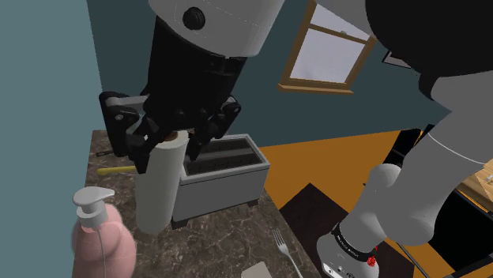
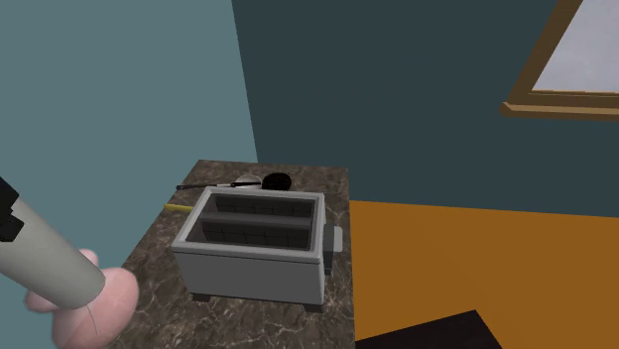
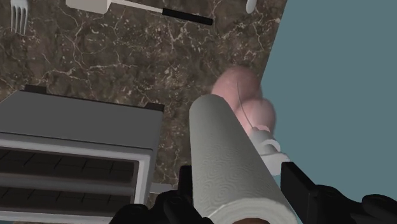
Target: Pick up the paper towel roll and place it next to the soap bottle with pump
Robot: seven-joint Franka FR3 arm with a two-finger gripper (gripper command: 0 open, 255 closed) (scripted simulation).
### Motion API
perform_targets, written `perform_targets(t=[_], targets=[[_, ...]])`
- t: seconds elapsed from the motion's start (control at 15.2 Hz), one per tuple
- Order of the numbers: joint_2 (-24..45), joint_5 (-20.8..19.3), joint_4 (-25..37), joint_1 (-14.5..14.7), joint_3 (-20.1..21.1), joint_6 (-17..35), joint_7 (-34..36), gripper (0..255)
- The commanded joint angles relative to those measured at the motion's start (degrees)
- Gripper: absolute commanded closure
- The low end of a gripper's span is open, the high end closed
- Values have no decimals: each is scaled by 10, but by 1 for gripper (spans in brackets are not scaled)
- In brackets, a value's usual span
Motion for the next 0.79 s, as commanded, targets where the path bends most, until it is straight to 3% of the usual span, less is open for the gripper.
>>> perform_targets(t=[0.0,0.73], targets=[[-5,3,-22,-2,-2,19,-1,255],[-16,7,-117,-3,-5,106,6,255]])
